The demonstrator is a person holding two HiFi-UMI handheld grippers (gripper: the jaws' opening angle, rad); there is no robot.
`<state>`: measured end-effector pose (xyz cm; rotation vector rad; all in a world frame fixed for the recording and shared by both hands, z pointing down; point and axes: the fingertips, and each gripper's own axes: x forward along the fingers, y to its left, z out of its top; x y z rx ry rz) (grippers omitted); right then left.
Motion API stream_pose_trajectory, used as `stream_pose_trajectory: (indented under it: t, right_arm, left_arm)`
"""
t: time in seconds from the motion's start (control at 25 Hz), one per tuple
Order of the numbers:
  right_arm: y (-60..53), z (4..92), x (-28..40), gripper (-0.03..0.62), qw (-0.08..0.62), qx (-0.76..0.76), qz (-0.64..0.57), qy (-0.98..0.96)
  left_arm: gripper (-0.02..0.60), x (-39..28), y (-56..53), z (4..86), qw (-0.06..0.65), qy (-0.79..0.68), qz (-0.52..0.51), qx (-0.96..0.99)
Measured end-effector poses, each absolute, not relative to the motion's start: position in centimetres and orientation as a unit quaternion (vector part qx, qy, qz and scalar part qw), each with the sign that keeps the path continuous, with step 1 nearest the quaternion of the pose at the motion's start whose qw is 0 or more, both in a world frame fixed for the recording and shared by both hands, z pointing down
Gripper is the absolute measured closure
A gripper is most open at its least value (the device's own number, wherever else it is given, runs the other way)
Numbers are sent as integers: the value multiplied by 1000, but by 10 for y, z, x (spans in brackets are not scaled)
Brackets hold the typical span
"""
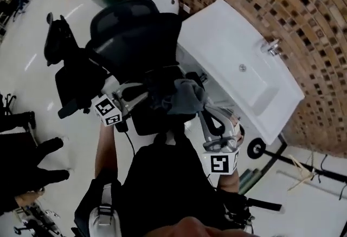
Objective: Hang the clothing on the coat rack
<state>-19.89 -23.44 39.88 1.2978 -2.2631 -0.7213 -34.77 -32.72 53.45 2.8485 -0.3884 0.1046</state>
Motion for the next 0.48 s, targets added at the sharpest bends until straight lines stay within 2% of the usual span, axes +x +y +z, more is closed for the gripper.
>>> stream_pose_trajectory:
  t: [0.08, 0.16, 0.28, 0.48]
  right_arm:
    - [-199, 380, -189, 571, 220, 504, -253, -796]
    - [-176, 370, -179, 571, 234, 534, -259, -770]
    - [-134, 359, -167, 571, 267, 568, -267, -731]
    - [-56, 335, -160, 571, 347, 618, -274, -650]
  left_arm:
    - [413, -319, -320, 503, 126, -72, -13, 989]
    - [297, -293, -299, 489, 91, -2, -3, 996]
    - [261, -248, -238, 488, 35, 97, 40, 994]
    - [261, -160, -135, 488, -4, 262, 31, 965]
